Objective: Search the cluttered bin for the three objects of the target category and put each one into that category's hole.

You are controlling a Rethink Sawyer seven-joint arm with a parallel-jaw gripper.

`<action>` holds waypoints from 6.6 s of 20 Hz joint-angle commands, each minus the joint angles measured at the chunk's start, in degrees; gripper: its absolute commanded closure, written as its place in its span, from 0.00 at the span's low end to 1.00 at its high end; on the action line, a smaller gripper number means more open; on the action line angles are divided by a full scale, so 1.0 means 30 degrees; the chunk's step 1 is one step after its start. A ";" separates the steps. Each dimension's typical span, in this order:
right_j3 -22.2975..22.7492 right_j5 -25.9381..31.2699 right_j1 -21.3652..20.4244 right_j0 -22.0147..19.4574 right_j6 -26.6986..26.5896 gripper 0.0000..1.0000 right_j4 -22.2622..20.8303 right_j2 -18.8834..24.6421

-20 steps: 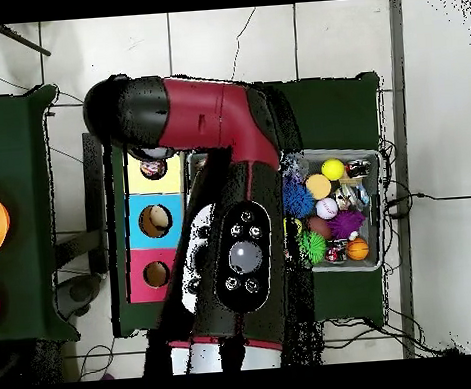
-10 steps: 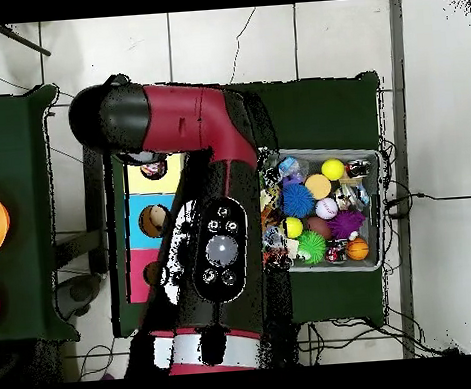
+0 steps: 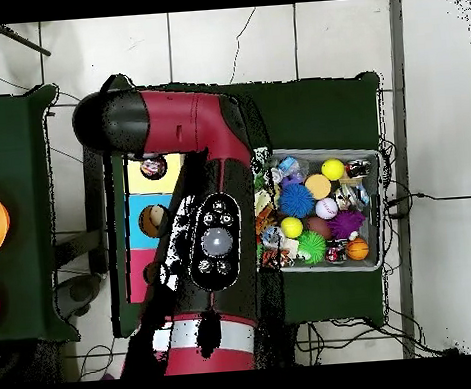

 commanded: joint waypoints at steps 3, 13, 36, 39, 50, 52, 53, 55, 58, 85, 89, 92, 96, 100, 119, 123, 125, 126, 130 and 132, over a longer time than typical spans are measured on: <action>0.1609 -0.1456 0.1752 -0.0410 0.2733 1.00 -0.0468 0.1095; 0.0795 -0.0420 0.2276 -0.0063 0.3089 1.00 -0.0181 0.0844; 0.0563 0.1144 0.2274 0.1006 0.3543 1.00 0.0220 0.0711; 0.0550 0.1359 0.2140 0.1147 0.3559 1.00 0.0252 0.0714; 0.3326 -0.0011 0.1030 0.1086 0.2502 1.00 -0.0208 0.0881; 0.3966 -0.0295 0.0739 0.1191 0.2538 1.00 -0.0286 0.0821; 0.4208 -0.0384 0.0621 0.1244 0.2545 1.00 -0.0320 0.0804; 0.4522 -0.0585 0.0490 0.1271 0.2509 1.00 -0.0376 0.0822; 0.5338 -0.1191 0.0174 0.1217 0.2274 1.00 -0.0497 0.0951; 0.9787 -0.5889 -0.0168 0.1627 0.2792 1.00 -0.0242 0.1611; 0.9706 -0.6035 -0.0012 0.1803 0.3116 1.00 -0.0108 0.1535; 0.9801 -0.5866 -0.0179 0.1780 0.3095 1.00 0.0034 0.1699; 0.9773 -0.5725 -0.0162 0.2125 0.3571 1.00 0.0217 0.1569; 0.9624 -0.5710 0.0029 0.2521 0.4009 1.00 0.0290 0.1303; 1.0349 -0.6268 -0.0250 0.1924 0.3352 1.00 0.0412 0.1761; 1.0367 -0.6212 -0.0270 0.1736 0.3160 1.00 0.0353 0.1758; 1.0344 -0.6363 -0.0179 0.1693 0.3200 1.00 0.0422 0.1835; 1.0320 -0.6601 -0.0056 0.1673 0.3298 1.00 0.0500 0.1896; 0.9711 -0.6880 0.0503 0.1685 0.3567 1.00 0.0789 0.1935; 0.9359 -0.6679 0.0604 0.1821 0.3793 1.00 0.1039 0.1941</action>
